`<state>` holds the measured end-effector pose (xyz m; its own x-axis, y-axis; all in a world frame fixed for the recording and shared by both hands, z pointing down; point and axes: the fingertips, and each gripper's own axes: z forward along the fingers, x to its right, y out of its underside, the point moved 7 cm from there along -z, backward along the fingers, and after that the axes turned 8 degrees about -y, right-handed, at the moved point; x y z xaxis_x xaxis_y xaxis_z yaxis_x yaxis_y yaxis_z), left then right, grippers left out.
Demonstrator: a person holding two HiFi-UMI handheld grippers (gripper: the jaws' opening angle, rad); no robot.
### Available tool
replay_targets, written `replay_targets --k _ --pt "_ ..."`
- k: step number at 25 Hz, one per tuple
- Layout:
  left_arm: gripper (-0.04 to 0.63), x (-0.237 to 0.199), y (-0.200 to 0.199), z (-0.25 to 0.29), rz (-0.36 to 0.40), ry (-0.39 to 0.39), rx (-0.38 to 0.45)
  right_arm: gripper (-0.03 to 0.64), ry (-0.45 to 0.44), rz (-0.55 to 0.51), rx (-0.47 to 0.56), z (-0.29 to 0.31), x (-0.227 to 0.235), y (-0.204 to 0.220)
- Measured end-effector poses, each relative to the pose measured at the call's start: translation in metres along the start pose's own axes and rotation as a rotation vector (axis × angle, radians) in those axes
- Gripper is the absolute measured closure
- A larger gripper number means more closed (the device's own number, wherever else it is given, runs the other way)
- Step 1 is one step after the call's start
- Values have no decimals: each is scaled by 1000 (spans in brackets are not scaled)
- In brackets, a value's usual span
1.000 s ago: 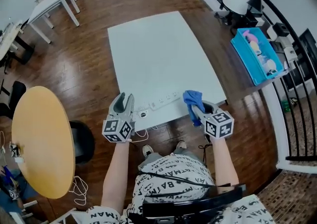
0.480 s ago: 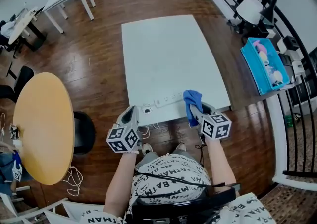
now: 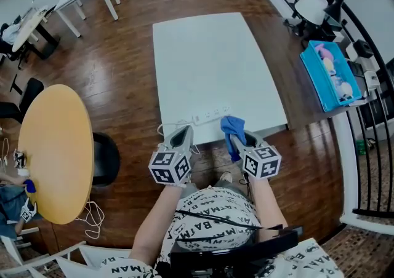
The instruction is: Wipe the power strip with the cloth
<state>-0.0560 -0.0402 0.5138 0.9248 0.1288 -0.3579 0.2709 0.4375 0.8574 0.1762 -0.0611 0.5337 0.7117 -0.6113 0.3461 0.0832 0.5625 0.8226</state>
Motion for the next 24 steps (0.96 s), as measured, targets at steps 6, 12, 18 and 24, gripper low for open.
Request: replay_targets --k 6,12,18,24 --pt "592 1 6 4 -2 2 -30 497 47 0 1 -12 9 2" --pt "592 4 9 8 -16 8 -38 497 49 -13 -8 -12 7 3" --pt "592 -1 5 7 -33 8 -29 497 58 -54 -14 -7 3 -3" --pt "592 -2 0 9 -27 -2 -20 497 61 -53 -11 -7 4 -7"
